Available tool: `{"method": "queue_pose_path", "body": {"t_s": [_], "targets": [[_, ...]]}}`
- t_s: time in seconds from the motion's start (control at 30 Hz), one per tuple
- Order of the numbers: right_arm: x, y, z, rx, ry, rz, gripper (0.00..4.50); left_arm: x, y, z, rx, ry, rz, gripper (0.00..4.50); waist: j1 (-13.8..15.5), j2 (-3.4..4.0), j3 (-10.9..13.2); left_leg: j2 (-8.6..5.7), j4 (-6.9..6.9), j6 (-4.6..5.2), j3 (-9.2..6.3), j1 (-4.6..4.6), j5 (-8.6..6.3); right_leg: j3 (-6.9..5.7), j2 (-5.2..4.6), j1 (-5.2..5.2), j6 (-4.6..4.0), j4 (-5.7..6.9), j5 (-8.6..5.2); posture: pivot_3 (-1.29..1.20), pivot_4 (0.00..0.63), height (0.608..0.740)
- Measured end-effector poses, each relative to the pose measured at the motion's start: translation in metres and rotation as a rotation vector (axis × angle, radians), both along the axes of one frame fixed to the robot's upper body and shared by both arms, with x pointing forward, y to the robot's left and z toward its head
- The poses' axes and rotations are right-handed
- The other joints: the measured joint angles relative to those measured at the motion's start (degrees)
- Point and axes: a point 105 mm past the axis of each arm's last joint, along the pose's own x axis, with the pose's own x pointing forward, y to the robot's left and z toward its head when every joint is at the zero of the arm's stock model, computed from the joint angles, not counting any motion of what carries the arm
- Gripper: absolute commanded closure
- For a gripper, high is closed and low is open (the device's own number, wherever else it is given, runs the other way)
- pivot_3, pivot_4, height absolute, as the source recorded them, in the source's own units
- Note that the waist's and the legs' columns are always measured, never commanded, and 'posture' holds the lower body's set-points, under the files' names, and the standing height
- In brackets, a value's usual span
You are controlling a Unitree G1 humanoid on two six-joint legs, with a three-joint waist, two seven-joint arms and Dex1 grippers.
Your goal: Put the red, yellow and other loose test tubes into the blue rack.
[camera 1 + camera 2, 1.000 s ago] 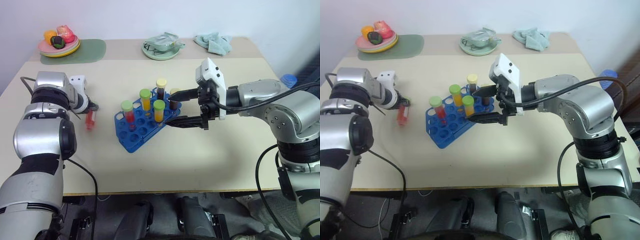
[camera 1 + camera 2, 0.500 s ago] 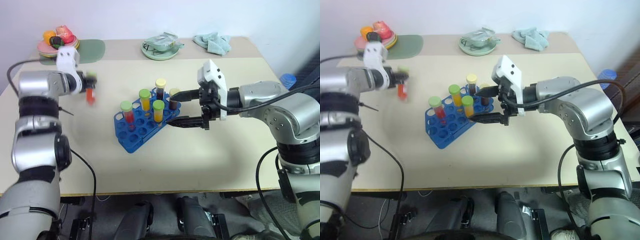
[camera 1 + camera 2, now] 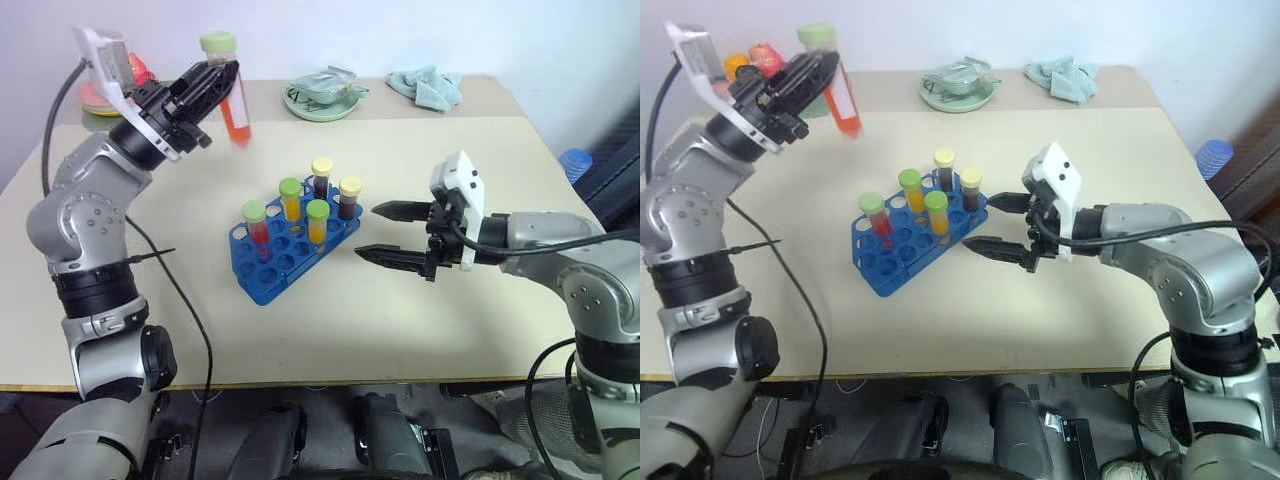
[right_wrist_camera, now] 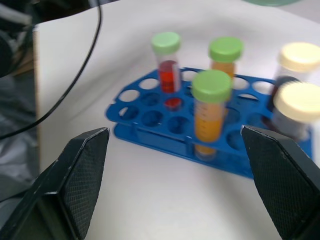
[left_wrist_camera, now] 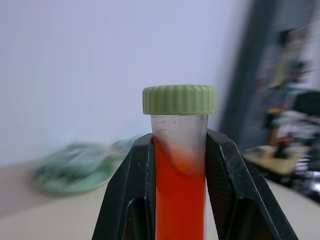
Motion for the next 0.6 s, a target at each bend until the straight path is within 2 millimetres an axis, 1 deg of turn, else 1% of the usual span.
{"method": "queue_pose_path", "body": {"t_s": [0.07,0.17,0.27,0.37,0.47,0.53,0.6], "targets": [[-0.002,-0.002,-0.003,0.001,0.000,-0.029,0.18,-0.005,-0.014,-0.007,-0.043,0.000,-0.098,3.73,0.17,-0.01,0.00,0.00,0.01,0.01,0.00,0.00,0.00,0.00,0.00,0.03,0.00,-0.02,0.00,0.00,0.150,0.740],[-0.004,-0.004,-0.007,0.005,0.004,-0.058,0.18,-0.009,-0.031,-0.021,0.003,0.016,-0.210,3.73,0.10,-0.01,0.00,0.00,0.01,0.00,0.00,0.00,0.00,0.00,0.00,0.02,0.00,-0.01,0.00,0.00,0.150,0.740],[-0.004,-0.008,-0.011,0.007,0.001,-0.093,0.18,-0.014,-0.045,-0.042,0.059,0.041,-0.351,3.73,-0.03,0.00,-0.01,0.00,0.00,0.00,0.01,0.02,0.00,0.01,0.01,0.03,0.00,-0.01,0.00,0.00,0.150,0.740],[-0.005,-0.010,-0.015,0.018,-0.017,-0.131,0.18,-0.015,-0.050,-0.069,0.126,0.080,-0.434,3.73,-0.10,0.00,-0.01,0.00,-0.02,0.00,0.01,0.02,0.00,0.02,0.02,0.01,0.00,0.00,0.00,0.00,0.150,0.740],[-0.007,-0.012,-0.020,0.020,-0.026,-0.158,0.18,-0.018,-0.049,-0.088,0.214,0.086,-0.470,3.73,0.03,0.00,-0.01,0.00,-0.03,0.00,0.02,0.02,0.00,0.02,0.02,0.02,0.00,-0.03,0.00,0.00,0.150,0.740],[-0.010,-0.014,-0.024,0.015,-0.026,-0.182,0.18,-0.020,-0.049,-0.095,0.255,0.067,-0.480,3.73,0.22,0.00,-0.01,0.00,-0.03,0.01,0.01,0.02,0.00,0.02,0.01,0.04,0.00,-0.06,0.00,0.00,0.150,0.740],[-0.012,-0.015,-0.025,0.017,-0.033,-0.201,0.18,-0.021,-0.048,-0.098,0.264,0.063,-0.466,3.73,0.26,0.00,-0.01,0.00,-0.03,0.01,0.01,0.02,0.00,0.02,0.01,0.04,0.00,-0.06,0.00,0.00,0.150,0.740]]}}
